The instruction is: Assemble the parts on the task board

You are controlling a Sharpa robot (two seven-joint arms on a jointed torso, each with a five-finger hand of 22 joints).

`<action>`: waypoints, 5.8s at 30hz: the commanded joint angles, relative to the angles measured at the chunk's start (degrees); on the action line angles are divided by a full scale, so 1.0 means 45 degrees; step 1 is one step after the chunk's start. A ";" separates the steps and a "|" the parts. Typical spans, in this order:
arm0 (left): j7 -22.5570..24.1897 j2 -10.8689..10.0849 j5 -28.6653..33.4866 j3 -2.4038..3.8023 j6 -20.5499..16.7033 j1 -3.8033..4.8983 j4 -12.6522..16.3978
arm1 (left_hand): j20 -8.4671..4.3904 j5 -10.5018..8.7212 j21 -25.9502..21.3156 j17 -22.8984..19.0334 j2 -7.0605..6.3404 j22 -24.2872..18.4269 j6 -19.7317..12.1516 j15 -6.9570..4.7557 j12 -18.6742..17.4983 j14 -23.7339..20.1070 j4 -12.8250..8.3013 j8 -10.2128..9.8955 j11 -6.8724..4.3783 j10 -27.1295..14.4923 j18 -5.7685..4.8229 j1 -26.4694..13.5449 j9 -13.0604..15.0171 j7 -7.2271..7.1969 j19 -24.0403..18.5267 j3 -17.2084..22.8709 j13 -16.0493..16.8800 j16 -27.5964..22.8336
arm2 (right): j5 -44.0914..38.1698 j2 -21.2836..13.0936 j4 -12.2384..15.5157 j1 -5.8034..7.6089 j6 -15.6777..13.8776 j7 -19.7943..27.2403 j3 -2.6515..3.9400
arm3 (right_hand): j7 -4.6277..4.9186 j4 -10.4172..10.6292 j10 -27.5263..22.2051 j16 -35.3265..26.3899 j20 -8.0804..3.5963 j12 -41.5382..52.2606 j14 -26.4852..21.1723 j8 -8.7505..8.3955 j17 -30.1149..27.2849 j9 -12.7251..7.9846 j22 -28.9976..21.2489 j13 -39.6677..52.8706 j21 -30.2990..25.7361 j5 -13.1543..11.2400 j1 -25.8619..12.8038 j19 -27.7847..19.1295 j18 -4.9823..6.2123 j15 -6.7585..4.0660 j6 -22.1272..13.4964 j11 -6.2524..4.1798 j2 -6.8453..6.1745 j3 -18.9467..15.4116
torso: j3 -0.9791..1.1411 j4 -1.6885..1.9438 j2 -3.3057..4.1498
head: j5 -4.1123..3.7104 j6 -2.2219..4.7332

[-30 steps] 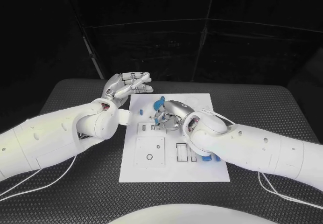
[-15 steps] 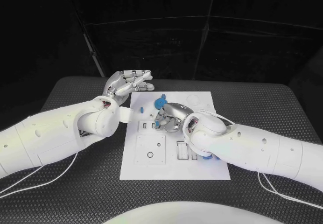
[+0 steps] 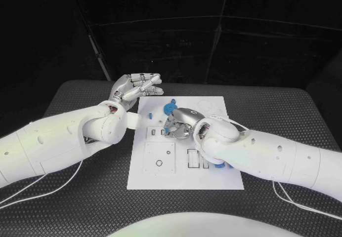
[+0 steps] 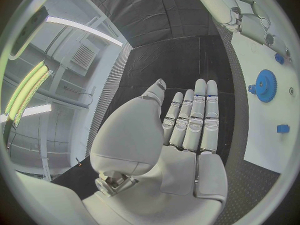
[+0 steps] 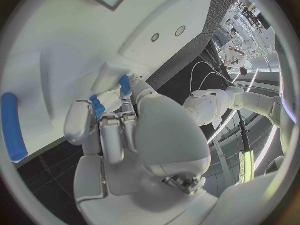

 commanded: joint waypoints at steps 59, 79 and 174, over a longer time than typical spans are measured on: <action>-0.0008 -0.0011 -0.0054 0.0013 0.0183 0.0022 -0.0036 | -0.0006 -0.0056 -0.0049 0.0039 0.0026 -0.0013 0.0099 -0.0020 -0.0094 -0.0046 -0.0063 -0.0102 0.0006 0.0102 0.0154 0.0132 -0.0001 -0.0006 -0.0122 -0.0036 0.0004 -0.0077 | -0.1044 -0.0006 0.0118 -0.0066 -0.0421 -0.0557 -0.0043 | 0.0533 0.0810 -0.0720 -0.0070 0.0483 -0.1328 0.1241 -0.1084 0.3012 -0.0110 -0.0750 0.0728 -0.0544 0.0035 -0.1336 -0.0462 0.0055 0.0534 -0.2387 0.0654 -0.1826 -0.1226 | 0.0004 -0.0005 -0.0003 | -0.0027 -0.0085; -0.4151 -0.0570 -0.4111 0.0014 0.1288 0.0070 -0.0110 | -0.1968 -0.0101 0.3461 0.7924 -0.0135 0.1837 0.2452 -0.2002 0.2493 0.5965 0.0722 0.0669 -0.1813 0.5055 0.0158 -0.0657 0.0419 -0.1093 0.4212 -0.0581 0.1659 0.8336 | 0.4214 -0.3276 0.2712 0.0236 -0.2249 0.5041 0.0675 | 0.0338 0.1382 -0.1802 -0.1112 0.0386 -0.2577 0.0677 -0.0139 0.1004 -0.0006 -0.3432 -0.0701 -0.2083 0.1059 0.0364 -0.2006 0.0543 0.0370 -0.2061 0.0489 -0.1333 -0.1608 | 0.0038 -0.0032 -0.0160 | 0.0023 0.0089; -1.3044 0.3343 -1.2402 -0.1479 0.7846 0.1885 -0.2491 | -0.2641 -0.1525 1.2884 1.6874 0.2189 1.3712 0.0589 -0.2703 1.4427 0.6551 -0.0494 0.5300 -0.2579 0.4787 -0.1262 0.0617 0.6336 -0.2122 0.6230 -0.0594 1.3866 1.6756 | 0.6862 -0.4426 0.0610 0.1078 -0.0940 0.4084 0.1504 | 0.0223 0.1376 -0.1885 -0.1489 0.0229 -0.2889 0.0661 0.0297 0.0612 -0.0054 -0.4160 -0.1135 -0.2712 0.2269 0.0045 -0.2024 0.0618 0.0229 -0.2027 0.0351 -0.1105 -0.2110 | 0.0236 0.0070 -0.0675 | 0.0156 -0.0818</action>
